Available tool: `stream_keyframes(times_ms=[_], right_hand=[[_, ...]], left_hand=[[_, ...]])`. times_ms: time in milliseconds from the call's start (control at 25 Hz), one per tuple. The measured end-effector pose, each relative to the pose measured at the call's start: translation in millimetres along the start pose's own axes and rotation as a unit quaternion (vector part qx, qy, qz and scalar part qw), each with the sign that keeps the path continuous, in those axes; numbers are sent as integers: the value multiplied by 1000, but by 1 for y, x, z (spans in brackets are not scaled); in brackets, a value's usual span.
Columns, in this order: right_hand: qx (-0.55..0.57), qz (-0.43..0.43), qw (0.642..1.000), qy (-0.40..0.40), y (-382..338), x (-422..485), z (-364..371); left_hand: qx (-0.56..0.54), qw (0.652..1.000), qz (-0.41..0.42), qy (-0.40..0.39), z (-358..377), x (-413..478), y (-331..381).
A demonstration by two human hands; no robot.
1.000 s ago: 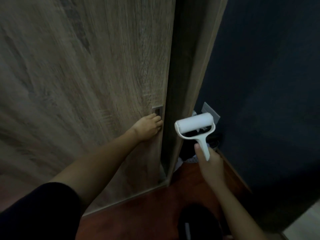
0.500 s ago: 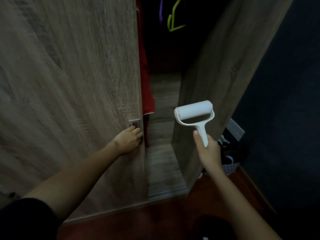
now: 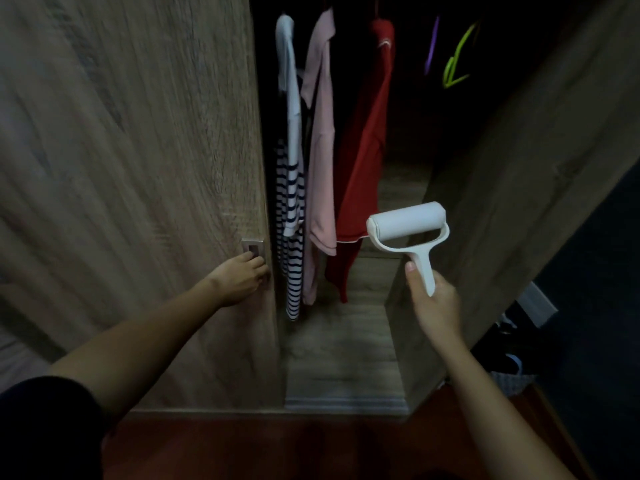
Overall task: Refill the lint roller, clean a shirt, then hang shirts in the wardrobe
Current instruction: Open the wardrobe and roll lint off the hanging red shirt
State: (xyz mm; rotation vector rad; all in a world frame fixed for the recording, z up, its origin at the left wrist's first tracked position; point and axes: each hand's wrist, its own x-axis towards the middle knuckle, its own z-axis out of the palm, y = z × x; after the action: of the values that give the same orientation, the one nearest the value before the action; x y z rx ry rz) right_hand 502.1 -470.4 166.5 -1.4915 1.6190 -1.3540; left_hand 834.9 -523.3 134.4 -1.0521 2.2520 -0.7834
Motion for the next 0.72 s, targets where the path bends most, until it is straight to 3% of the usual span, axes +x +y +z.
stream_keyframes(times_ms=[400, 440, 480, 560, 640, 720], right_hand=[[3, 13, 1000, -17, -5, 23, 23], [11, 16, 1000, -11, -6, 26, 24], [25, 18, 1000, -3, -6, 31, 25], [51, 25, 998, 20, -9, 42, 24], [61, 32, 997, 43, -9, 58, 20], [69, 29, 996, 49, -7, 79, 11]], left_hand=[[-56, 988, -27, -145, -17, -32, -19], [-83, 989, -26, -123, -29, -26, -17], [-107, 993, -27, -43, -45, -16, -15], [-124, 967, -47, 217, -82, 14, -15], [-206, 891, -159, 373, -122, 51, -19], [-411, 769, -309, 380, -162, 87, -31]])
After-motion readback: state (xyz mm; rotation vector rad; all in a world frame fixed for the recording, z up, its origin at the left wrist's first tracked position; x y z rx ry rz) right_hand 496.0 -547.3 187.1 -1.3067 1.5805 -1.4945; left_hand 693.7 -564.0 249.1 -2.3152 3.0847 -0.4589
